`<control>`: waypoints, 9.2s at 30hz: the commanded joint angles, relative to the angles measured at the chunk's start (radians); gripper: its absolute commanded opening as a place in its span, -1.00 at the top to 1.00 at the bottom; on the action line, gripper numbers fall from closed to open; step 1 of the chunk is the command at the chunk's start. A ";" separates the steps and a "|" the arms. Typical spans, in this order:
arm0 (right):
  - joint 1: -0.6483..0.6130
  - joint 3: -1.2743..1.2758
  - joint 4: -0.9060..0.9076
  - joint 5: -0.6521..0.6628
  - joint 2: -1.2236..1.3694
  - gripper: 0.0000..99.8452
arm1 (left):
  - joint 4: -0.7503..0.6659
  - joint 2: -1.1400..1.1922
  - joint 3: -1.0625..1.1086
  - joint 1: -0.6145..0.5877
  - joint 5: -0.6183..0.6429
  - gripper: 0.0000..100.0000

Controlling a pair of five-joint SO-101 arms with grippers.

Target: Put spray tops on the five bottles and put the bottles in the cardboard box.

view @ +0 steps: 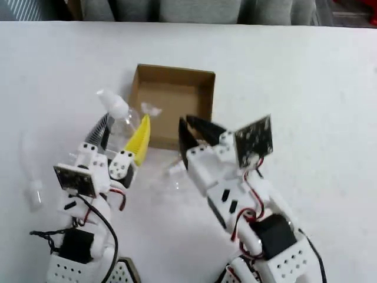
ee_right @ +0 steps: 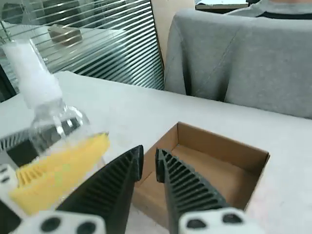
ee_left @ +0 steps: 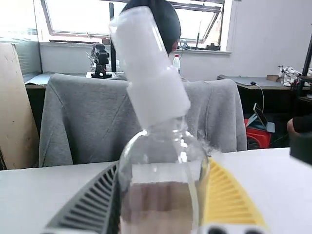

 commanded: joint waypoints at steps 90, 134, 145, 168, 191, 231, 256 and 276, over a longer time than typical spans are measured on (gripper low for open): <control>-0.051 0.680 -0.409 0.002 -0.384 0.97 | -0.724 1.434 -0.654 -0.007 -0.009 0.95; 0.102 0.680 -0.286 -0.008 -0.377 0.97 | -1.114 2.370 -1.180 -0.105 -0.002 0.95; 0.102 0.680 -0.285 -0.008 -0.377 0.97 | -1.112 2.371 -1.191 -0.116 0.000 0.95; 0.091 0.680 -0.251 -0.008 -0.383 0.97 | -1.040 2.479 -1.269 -0.130 -0.008 0.94; 0.093 0.680 -0.251 -0.003 -0.383 0.97 | -0.982 2.468 -1.266 -0.142 0.000 0.58; 0.093 0.680 -0.252 0.000 -0.383 0.97 | -0.977 2.262 -1.122 -0.153 0.000 0.11; 0.093 0.680 -0.251 0.000 -0.378 0.97 | 0.133 1.285 -0.760 -0.150 -0.008 0.11; 0.093 0.680 -0.229 -0.002 -0.377 0.97 | 0.727 0.837 -0.809 -0.561 -0.008 0.88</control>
